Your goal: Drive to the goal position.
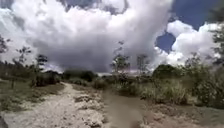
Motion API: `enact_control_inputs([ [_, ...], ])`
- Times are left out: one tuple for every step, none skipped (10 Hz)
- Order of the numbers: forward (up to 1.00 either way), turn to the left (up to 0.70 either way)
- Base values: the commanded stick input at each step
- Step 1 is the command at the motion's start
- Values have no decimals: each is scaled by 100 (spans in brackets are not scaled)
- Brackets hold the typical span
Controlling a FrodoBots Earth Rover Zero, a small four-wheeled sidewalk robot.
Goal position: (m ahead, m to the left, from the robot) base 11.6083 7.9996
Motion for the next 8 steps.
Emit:
enact_control_inputs([
  [85, 34],
  [85, 34],
  [85, 34],
  [85, 34],
  [85, 34],
  [85, 34],
  [85, 34],
  [85, 34],
])
